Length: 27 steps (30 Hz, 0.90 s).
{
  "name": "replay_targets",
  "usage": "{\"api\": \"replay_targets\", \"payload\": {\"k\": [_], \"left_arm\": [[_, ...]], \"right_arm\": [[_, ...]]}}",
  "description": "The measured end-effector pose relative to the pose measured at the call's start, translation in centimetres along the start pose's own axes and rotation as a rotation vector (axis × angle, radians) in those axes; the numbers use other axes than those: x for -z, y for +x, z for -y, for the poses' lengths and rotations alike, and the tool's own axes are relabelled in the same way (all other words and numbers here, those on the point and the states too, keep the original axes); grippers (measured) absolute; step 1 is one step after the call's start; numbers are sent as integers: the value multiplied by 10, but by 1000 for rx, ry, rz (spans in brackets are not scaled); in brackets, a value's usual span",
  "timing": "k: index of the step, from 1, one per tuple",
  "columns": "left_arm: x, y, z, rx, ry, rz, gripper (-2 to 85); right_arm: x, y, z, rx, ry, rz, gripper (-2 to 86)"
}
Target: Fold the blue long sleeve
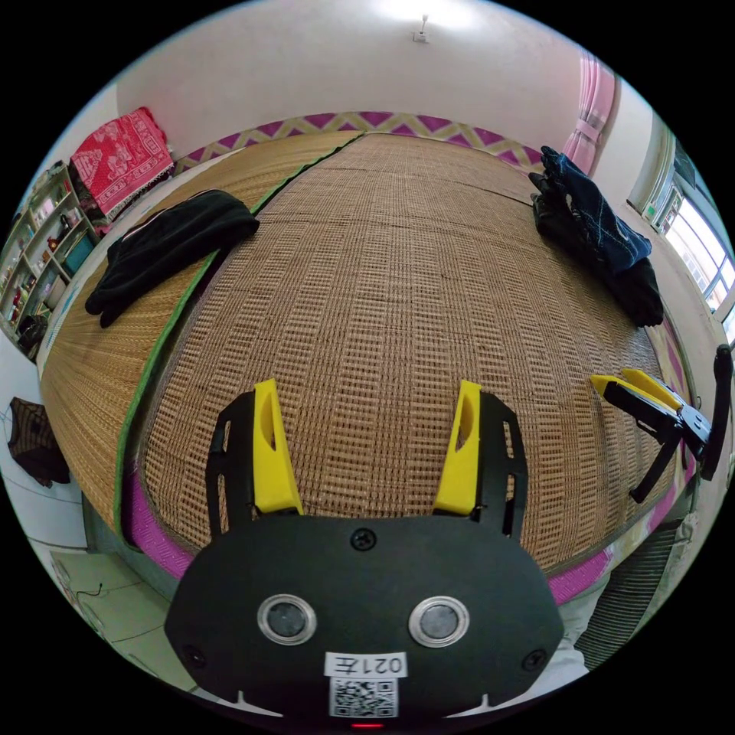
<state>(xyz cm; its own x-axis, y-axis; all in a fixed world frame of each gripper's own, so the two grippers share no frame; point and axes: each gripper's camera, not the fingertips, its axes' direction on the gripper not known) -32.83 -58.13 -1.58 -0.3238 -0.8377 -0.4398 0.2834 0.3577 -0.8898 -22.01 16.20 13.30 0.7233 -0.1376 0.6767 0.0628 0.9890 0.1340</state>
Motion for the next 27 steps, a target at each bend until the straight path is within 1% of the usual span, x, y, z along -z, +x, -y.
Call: {"api": "replay_targets", "payload": {"k": [27], "left_arm": [[-6, -11, -16, -1, -1, 3, 302]], "right_arm": [[15, 7, 8, 1, 2, -1, 228]]}}
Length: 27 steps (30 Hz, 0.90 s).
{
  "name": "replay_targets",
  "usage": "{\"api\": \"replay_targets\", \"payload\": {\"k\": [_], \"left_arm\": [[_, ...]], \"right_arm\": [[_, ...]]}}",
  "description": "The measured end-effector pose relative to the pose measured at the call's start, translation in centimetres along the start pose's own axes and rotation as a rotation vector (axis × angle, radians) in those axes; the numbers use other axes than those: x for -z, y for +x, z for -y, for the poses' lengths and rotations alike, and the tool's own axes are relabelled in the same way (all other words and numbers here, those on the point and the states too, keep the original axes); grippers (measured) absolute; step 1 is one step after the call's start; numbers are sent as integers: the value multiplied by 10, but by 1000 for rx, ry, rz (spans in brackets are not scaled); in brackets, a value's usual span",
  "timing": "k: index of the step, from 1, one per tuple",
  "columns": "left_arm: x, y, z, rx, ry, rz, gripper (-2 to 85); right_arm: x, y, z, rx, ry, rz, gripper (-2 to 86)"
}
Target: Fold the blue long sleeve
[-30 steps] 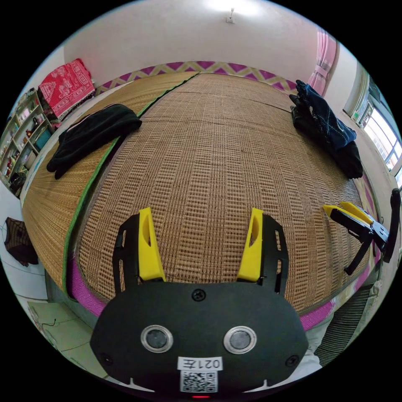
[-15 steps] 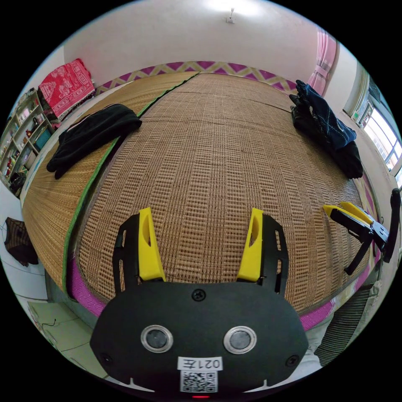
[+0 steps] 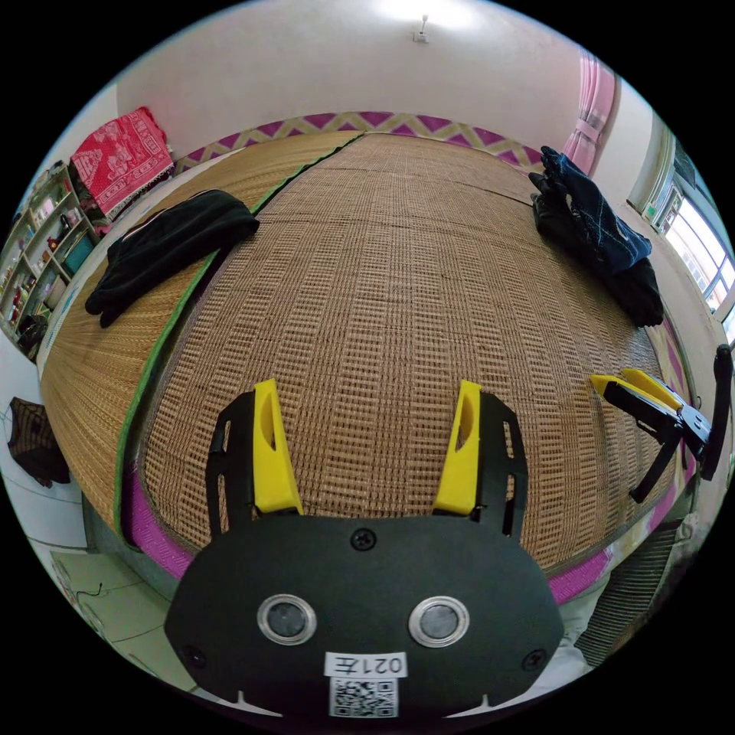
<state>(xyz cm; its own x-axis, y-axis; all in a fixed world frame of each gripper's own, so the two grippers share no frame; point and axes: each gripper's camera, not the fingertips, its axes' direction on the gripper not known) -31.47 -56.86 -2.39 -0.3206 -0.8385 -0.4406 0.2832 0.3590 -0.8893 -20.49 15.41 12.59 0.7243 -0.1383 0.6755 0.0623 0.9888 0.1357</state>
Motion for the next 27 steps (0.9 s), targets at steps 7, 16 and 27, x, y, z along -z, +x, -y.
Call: {"api": "replay_targets", "payload": {"k": [7, 16, 27], "left_arm": [[0, -4, -3, -1, 0, 0, 301], [0, -5, -2, -34, 2, -14, 288], [19, -10, -14, -26, 63, -39, 35]], "right_arm": [[2, 1, 2, 0, 0, 0, 228], [1, -2, 8, -31, -2, -14, 227], [15, -1, -1, 19, 55, -27, 71]]}}
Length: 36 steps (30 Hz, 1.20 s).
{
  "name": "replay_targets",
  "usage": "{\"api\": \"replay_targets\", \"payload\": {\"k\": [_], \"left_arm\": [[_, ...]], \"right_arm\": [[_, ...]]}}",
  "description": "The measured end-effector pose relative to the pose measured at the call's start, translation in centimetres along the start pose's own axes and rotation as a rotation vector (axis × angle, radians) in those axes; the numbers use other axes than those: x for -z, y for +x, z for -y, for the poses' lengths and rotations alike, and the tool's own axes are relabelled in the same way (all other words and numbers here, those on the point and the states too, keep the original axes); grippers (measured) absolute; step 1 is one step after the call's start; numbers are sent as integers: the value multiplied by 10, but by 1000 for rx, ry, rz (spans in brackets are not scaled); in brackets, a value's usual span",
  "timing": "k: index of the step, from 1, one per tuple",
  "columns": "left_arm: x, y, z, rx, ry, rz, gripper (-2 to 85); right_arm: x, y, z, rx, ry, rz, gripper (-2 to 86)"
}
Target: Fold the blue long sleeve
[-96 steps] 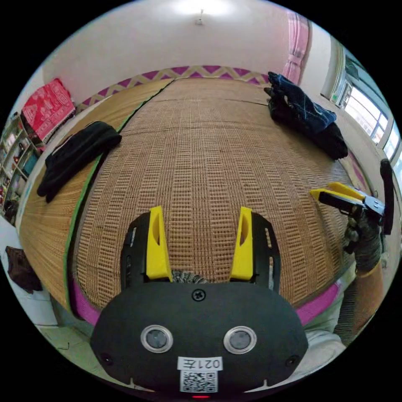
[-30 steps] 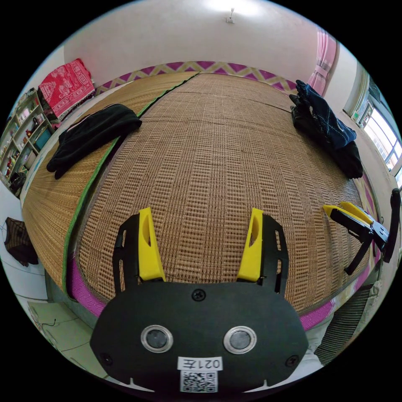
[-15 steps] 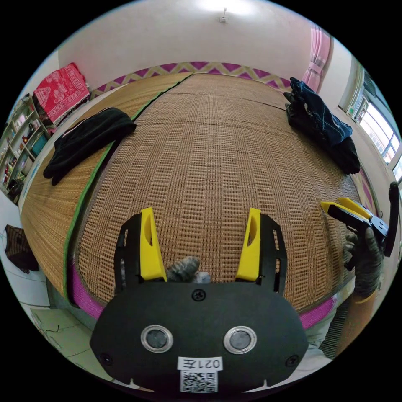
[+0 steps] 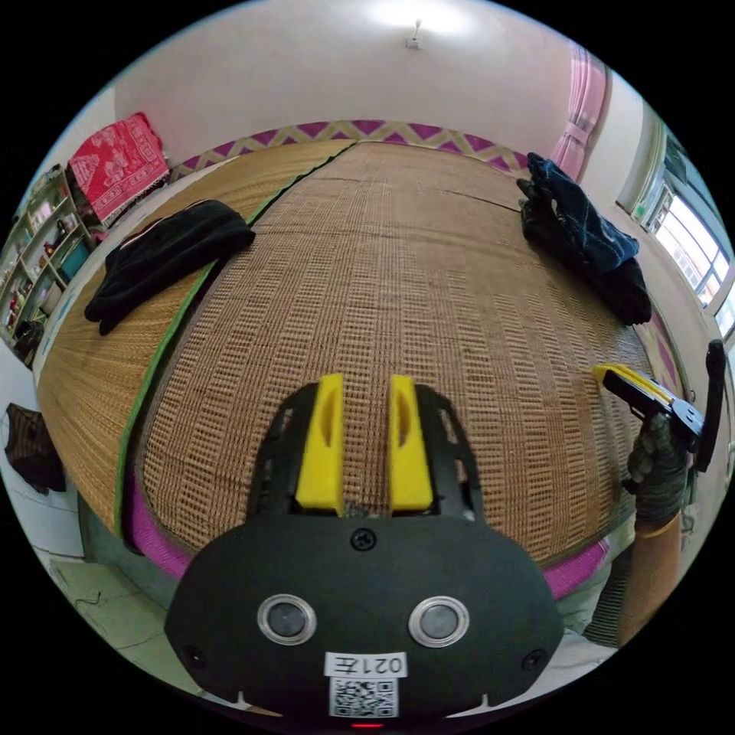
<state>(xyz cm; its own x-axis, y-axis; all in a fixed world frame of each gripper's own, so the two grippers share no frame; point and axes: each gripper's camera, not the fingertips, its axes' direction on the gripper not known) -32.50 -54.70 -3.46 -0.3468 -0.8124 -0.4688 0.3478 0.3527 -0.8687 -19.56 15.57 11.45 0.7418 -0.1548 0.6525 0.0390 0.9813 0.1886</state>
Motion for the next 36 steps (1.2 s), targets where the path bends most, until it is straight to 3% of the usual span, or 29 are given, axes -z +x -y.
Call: {"api": "replay_targets", "payload": {"k": [2, 9, 13, 17, 21, 36], "left_arm": [[4, 3, -5, -29, 18, -40, 1], [-5, 9, -6, -33, -27, -26, 1], [-1, 10, -7, -10, -14, 121, 80], [-1, -1, -7, 42, -22, 99, 122], [-1, -17, -7, 104, -26, 38, 134], [2, -22, -7, 149, -27, 97, 178]], "right_arm": [[0, -4, -1, 11, -5, -41, 68], [-5, -6, 3, -9, -35, -24, 76], [-4, 5, 2, -89, -34, -61, 124], [-5, 14, 1, -115, -37, -61, 149], [-6, 31, 0, -190, -39, -7, 140], [-8, 26, 2, -178, -38, -24, 138]]}}
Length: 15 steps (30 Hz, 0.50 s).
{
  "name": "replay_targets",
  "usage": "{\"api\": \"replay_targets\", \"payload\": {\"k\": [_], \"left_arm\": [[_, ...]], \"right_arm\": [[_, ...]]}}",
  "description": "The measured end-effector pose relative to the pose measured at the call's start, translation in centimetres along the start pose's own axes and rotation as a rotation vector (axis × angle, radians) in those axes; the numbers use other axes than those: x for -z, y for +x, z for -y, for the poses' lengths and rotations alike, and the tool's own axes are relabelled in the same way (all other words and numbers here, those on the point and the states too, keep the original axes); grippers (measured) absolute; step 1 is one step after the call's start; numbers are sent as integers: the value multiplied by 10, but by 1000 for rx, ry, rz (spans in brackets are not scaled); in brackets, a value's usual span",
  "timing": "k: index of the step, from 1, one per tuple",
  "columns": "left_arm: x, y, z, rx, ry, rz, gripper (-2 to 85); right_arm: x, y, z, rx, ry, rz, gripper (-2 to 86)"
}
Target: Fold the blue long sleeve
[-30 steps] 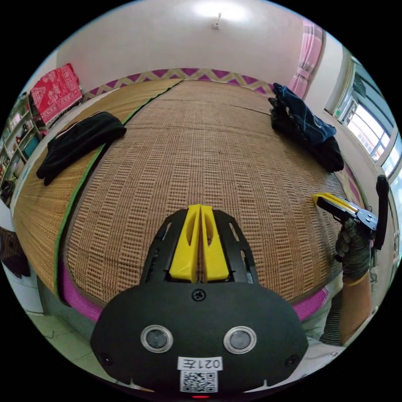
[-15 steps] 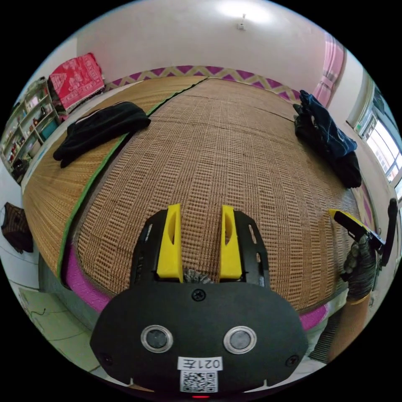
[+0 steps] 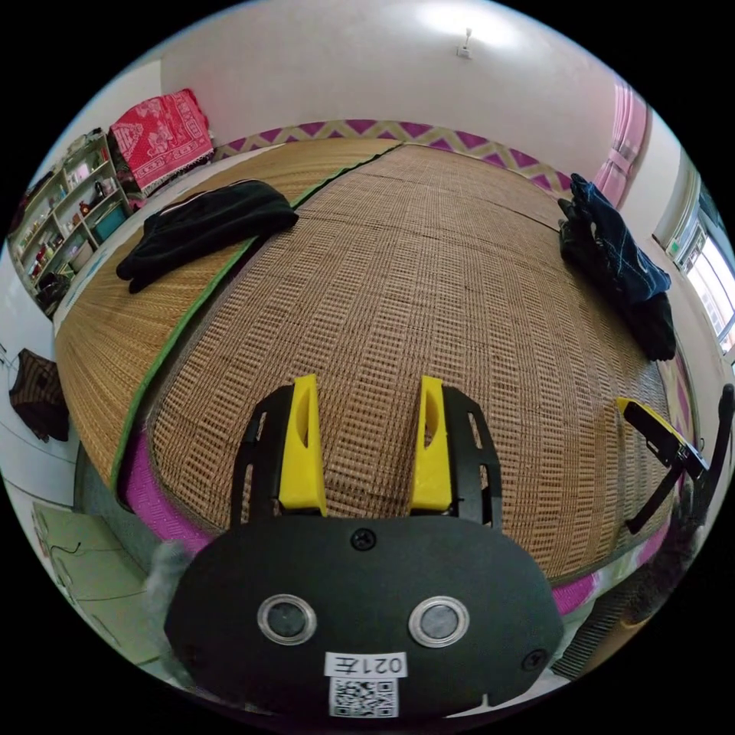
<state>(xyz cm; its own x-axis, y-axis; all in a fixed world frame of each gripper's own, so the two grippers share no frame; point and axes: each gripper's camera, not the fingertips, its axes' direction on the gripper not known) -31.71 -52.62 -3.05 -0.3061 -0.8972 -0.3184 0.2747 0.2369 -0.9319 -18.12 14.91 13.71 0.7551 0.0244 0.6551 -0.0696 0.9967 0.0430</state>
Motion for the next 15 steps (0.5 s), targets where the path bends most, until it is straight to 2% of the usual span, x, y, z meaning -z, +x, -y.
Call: {"api": "replay_targets", "payload": {"k": [15], "left_arm": [[1, 0, 2, -1, 0, 2, 178]], "right_arm": [[-4, -3, 2, 11, -2, 2, 138]]}}
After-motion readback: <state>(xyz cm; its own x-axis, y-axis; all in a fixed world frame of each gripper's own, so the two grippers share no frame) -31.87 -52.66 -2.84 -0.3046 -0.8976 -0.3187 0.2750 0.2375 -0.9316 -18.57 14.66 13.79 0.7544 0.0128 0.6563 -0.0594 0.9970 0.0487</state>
